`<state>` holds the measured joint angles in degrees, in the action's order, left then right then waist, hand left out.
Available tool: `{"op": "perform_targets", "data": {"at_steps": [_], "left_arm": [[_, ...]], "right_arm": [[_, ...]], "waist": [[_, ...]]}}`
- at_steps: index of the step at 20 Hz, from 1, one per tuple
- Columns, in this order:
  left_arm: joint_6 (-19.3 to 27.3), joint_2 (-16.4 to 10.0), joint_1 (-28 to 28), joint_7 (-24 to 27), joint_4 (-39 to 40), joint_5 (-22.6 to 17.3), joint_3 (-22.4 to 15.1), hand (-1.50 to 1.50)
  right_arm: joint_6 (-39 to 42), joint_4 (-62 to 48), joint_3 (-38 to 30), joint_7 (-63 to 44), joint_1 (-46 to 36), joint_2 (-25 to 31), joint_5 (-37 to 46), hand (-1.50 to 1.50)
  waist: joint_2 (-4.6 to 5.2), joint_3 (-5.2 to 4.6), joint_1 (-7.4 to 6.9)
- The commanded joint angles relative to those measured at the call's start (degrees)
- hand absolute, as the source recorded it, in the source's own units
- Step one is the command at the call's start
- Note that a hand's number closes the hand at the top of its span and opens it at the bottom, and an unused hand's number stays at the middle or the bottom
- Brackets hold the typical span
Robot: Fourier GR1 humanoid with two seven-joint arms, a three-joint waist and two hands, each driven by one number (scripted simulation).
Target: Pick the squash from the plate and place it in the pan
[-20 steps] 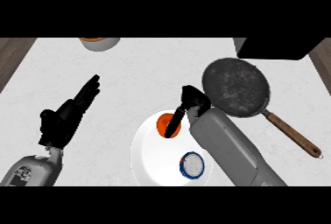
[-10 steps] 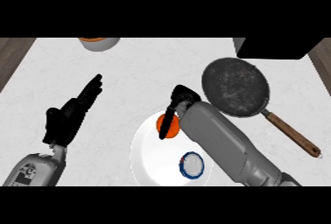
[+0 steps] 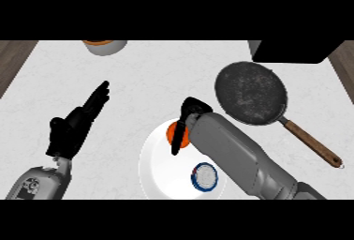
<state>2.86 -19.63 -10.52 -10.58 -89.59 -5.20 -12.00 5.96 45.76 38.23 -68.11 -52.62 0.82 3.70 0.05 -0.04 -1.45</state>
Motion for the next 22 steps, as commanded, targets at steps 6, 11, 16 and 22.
{"op": "perform_targets", "data": {"at_steps": [6,11,16,22], "left_arm": [[-1.5,0.1,0.1,1.0,1.0,0.6,1.9,0.0],[-3.3,0.0,0.0,-1.3,-1.0,-0.5,2.9,0.0],[-1.2,1.9,1.1,-1.6,-2.7,2.8,2.0,0.0],[-1.7,3.4,1.0,-3.8,-4.4,2.6,1.8,0.0]], "right_arm": [[-1.7,-2.7,3.7,-9.0,-1.8,-0.8,-2.2,-1.5],[0.0,-4.6,7.6,-2.4,1.1,-0.8,-6.1,1.5],[1.5,-5.1,6.9,0.3,-0.4,-0.8,-7.3,1.5],[-3.7,-5.6,13.0,1.7,0.6,-0.7,-9.4,1.5]], "waist": [[0.07,0.01,0.37],[0.18,0.04,-0.19],[0.07,0.04,0.38],[0.2,0.06,-0.31]]}}
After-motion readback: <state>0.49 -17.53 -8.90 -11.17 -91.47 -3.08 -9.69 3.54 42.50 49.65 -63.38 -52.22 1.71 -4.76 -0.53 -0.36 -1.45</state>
